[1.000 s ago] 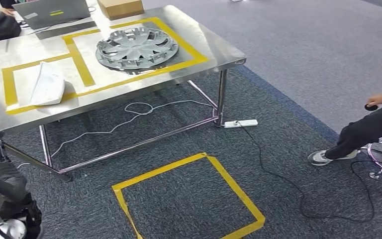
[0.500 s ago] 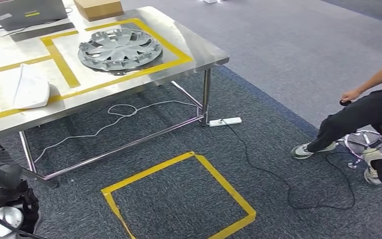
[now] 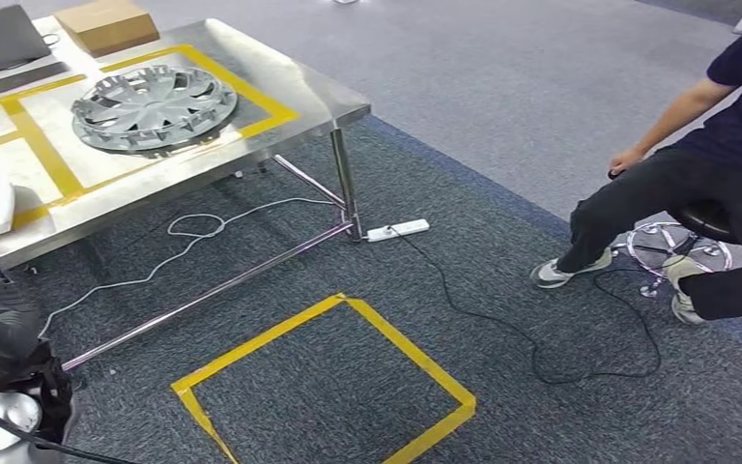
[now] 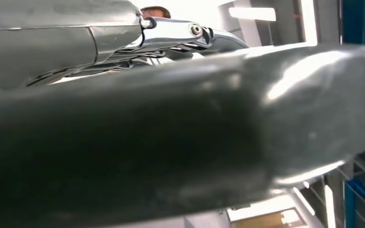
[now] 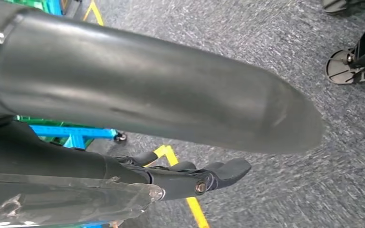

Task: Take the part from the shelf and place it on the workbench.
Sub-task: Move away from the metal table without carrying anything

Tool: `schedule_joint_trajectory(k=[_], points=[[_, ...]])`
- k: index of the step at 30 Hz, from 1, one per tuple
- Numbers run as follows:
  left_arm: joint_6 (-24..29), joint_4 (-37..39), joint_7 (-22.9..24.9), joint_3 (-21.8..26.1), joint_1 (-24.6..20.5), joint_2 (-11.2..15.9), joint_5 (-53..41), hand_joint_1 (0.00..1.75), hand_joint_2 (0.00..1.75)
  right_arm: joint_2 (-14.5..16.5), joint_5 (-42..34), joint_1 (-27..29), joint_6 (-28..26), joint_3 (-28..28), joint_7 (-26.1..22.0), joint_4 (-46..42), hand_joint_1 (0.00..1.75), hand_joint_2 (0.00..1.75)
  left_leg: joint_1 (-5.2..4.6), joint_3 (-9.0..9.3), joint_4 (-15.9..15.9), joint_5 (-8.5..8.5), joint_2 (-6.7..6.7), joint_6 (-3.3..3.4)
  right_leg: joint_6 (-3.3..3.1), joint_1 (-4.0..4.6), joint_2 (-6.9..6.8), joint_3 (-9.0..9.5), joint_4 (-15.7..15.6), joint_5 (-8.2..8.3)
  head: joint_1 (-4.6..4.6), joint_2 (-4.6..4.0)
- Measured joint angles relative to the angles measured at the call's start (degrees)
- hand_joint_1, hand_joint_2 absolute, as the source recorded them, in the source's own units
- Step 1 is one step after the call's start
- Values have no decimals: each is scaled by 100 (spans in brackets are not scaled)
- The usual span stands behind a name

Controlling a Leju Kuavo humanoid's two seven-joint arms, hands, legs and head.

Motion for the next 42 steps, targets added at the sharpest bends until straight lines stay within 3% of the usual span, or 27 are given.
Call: schedule_joint_trajectory(k=[1,2,3,6,8,10,12,14,16,21,22,25,27,29,32,34,36,39,41,42], points=[[-3,14,0,2,0,7,3,0,0,0,-12,1,-1,1,-8,-3,0,0,-3,-166,317,-97,-22,11,-12,7,44,-11,0,3,-2,0],[-7,29,0,2,-1,14,7,0,0,0,-25,3,0,3,-16,-7,0,0,-6,-254,457,-81,-36,33,-20,16,92,-18,0,7,-4,0],[-10,41,0,2,-3,20,9,0,0,0,-36,5,1,4,-25,-11,0,0,-12,-236,377,50,-52,65,-22,24,143,-20,1,10,-6,0],[-15,54,-10,3,-25,30,34,0,0,5,-63,2,3,13,-72,-36,0,0,-47,202,-632,642,-244,213,-7,47,287,-27,10,17,-4,0],[-16,55,-20,5,-42,31,69,0,0,13,-77,2,5,21,-109,-54,0,0,-62,372,-1047,740,-362,238,39,52,356,-68,17,32,0,0],[-26,57,-24,5,-52,30,87,0,0,15,-93,15,10,33,-127,-61,0,0,-60,387,-1129,730,-332,219,108,40,413,-107,-6,58,1,0],[-47,58,-24,4,-62,28,92,0,0,15,-112,21,14,48,-143,-65,0,0,-39,409,-1180,761,-255,248,168,49,309,-185,95,-14,19,0],[-68,61,-24,8,-67,31,102,0,0,17,-122,7,15,58,-163,-77,0,0,-29,427,-1208,773,-157,279,208,64,78,-454,635,-310,52,0],[-82,65,-24,11,-65,33,111,0,0,21,-126,-4,19,63,-175,-90,0,0,-37,425,-1207,769,-88,294,229,60,-32,-737,1223,-587,68,0],[-97,71,-24,11,-62,30,116,0,0,23,-132,-2,20,67,-187,-96,0,0,-42,427,-1206,763,-29,300,242,59,-54,-882,1530,-656,72,0],[-107,75,-24,10,-61,29,121,0,0,23,-137,2,21,72,-197,-96,0,0,-41,439,-1201,753,20,290,249,57,-98,-720,1246,-480,71,0],[-125,85,-24,5,-65,28,131,0,0,33,-170,-7,20,101,-243,-103,0,0,-81,472,-1160,709,195,183,147,72,-220,-76,79,24,43,0],[-125,86,-24,-1,-69,24,131,0,0,45,-182,-11,19,109,-260,-107,0,0,-86,477,-1143,683,226,115,57,73,-169,-50,4,36,34,0],[-125,86,-24,-4,-74,24,131,0,0,55,-187,-9,19,111,-265,-109,0,0,-67,375,-889,479,122,51,-10,52,-103,-58,-11,63,12,0],[-127,93,-23,-4,-73,27,126,0,0,59,-194,-7,28,122,-267,-110,0,0,-51,-102,136,-36,-17,4,-55,44,1,-89,-13,80,-11,0],[-130,98,-19,-4,-71,27,121,0,0,67,-211,-3,38,140,-266,-110,0,0,-51,-261,444,-54,-36,6,-57,45,82,-102,-12,88,-11,0],[-137,99,-9,-4,-71,27,120,0,0,80,-229,0,41,153,-266,-110,0,0,-50,-129,159,203,-57,24,-48,43,154,-101,-12,98,-11,0],[-154,99,-1,-5,-78,29,119,0,0,93,-238,-6,42,160,-266,-112,0,0,-34,329,-807,628,-268,75,4,47,264,-122,0,121,-10,0],[-160,100,8,-5,-83,29,117,0,0,94,-246,-7,43,167,-267,-111,0,0,-36,442,-1098,668,-371,109,72,47,333,-166,-6,151,-8,0],[-160,101,11,-5,-85,29,115,0,0,94,-251,-1,42,174,-269,-110,0,0,-39,442,-1127,670,-349,131,111,41,366,-182,-21,171,-7,0]])
